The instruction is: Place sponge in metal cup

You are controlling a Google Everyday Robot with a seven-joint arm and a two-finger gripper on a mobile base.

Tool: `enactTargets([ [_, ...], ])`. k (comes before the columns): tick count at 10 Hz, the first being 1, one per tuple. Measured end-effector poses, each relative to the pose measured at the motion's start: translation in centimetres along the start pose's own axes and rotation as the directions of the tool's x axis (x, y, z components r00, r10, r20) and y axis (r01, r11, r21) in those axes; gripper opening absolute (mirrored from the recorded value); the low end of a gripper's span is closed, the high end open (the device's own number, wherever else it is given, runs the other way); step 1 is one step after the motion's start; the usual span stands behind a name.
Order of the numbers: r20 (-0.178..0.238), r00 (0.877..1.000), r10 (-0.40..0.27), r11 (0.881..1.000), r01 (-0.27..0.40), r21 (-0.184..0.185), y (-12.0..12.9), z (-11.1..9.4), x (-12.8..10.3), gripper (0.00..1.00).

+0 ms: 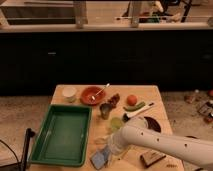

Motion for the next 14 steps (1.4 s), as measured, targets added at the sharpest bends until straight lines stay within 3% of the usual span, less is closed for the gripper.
enactTargets([
  [6,0.038,0.999,0.025,1.0,-0.024,-0.01,0.3,1.8,0.9,0.8],
  [7,0.04,0.999,0.028,1.0,-0.027,-0.015,0.4,2.1,1.1,0.76],
  [11,0.048,0.998,0.037,0.999,-0.036,-0.018,0.7,2.5,1.6,0.4],
  [14,0.054,0.997,0.053,0.999,-0.053,-0.002,1.3,2.1,2.4,0.07],
])
